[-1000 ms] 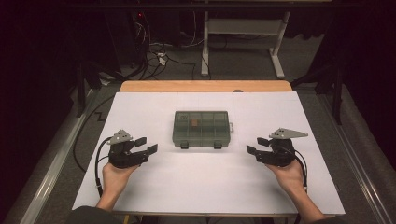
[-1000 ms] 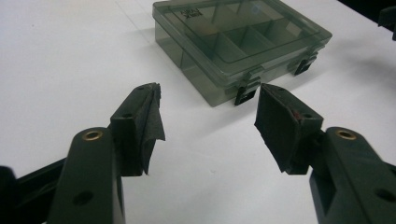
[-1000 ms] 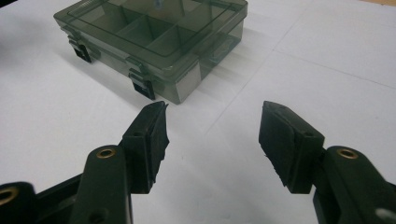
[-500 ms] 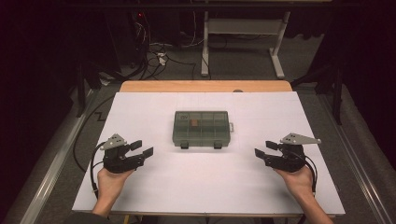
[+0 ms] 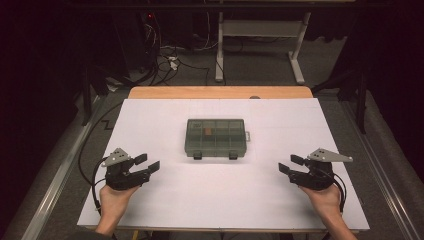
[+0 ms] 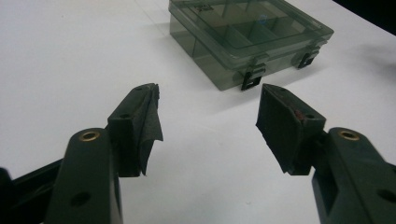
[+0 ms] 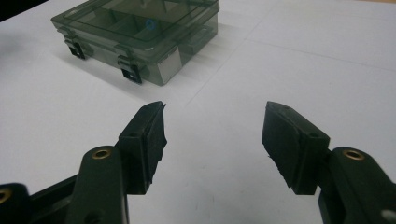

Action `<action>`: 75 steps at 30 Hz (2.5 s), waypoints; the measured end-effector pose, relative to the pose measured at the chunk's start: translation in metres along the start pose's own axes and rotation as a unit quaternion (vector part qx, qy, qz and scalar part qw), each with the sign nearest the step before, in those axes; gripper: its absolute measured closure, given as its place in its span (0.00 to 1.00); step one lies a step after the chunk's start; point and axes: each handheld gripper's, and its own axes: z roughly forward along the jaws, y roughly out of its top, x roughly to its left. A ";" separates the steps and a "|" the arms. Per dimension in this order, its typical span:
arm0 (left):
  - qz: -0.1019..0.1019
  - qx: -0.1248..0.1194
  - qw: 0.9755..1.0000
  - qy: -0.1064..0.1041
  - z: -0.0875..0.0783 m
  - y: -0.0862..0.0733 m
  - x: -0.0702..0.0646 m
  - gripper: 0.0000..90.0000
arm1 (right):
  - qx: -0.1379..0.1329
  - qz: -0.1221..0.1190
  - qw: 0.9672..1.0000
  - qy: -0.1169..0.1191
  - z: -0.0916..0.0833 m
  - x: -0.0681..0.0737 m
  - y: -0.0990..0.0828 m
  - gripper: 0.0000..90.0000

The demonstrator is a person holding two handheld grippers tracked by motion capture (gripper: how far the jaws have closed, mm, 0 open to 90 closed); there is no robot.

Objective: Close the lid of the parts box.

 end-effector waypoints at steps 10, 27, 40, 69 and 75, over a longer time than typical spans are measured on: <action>0.004 -0.006 1.000 0.000 -0.008 -0.001 0.007 0.43 | -0.006 -0.007 1.000 -0.012 -0.007 0.000 -0.012 0.46; -0.007 -0.026 1.000 -0.010 -0.019 0.004 0.024 0.43 | -0.029 -0.004 0.999 -0.031 -0.020 -0.005 -0.031 0.41; -0.011 -0.029 1.000 -0.002 -0.018 0.005 0.033 0.43 | -0.037 0.020 0.998 -0.044 -0.032 -0.013 -0.048 0.38; -0.027 -0.018 0.999 0.018 -0.011 0.006 0.043 0.42 | -0.061 0.033 0.995 -0.066 -0.043 -0.019 -0.062 0.35; -0.022 -0.017 1.000 0.010 -0.012 0.007 0.043 0.41 | -0.059 0.033 0.996 -0.065 -0.042 -0.018 -0.062 0.35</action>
